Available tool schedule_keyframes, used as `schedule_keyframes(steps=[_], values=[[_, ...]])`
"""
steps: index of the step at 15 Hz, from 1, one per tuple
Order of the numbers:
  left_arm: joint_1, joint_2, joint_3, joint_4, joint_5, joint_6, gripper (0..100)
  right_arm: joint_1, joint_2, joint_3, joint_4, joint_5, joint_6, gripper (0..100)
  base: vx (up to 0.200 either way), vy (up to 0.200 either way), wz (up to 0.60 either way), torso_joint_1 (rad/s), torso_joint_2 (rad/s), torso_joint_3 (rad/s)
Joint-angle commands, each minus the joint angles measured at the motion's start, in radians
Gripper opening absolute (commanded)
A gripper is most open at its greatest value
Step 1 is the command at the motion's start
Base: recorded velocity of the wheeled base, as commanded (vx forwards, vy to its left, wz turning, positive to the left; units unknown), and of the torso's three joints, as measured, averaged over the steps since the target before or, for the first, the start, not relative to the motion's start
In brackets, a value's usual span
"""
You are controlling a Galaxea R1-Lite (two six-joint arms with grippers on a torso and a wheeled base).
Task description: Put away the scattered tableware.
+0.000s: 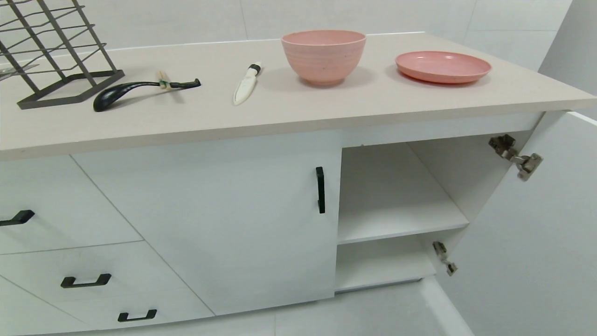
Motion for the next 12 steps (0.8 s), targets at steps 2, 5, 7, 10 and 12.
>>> schedule_keyframes(steps=[2,5,7,10,12], values=[[0.000,0.002,0.000,0.000,0.000,0.000,100,0.000,0.000,0.000,0.000,0.000,0.000,100,0.000,0.000,0.00,0.000,0.00,0.000],[0.000,0.002,0.000,0.000,0.000,-0.002,100,0.000,0.000,0.000,0.000,0.000,0.000,100,0.000,-0.133,0.00,-0.002,0.00,0.003],[0.000,0.002,0.000,0.000,0.000,-0.002,100,0.000,0.000,0.000,0.000,0.000,0.000,100,0.000,-0.100,0.00,-0.004,0.00,0.001],[0.002,0.002,0.000,0.000,0.003,-0.011,100,0.000,0.000,0.000,0.000,0.000,0.000,100,0.000,0.000,0.00,0.000,0.00,0.000],[0.002,0.002,0.000,0.000,0.005,-0.013,100,0.000,0.000,0.000,0.000,0.000,0.000,100,0.000,0.000,0.00,0.000,0.00,0.000]])
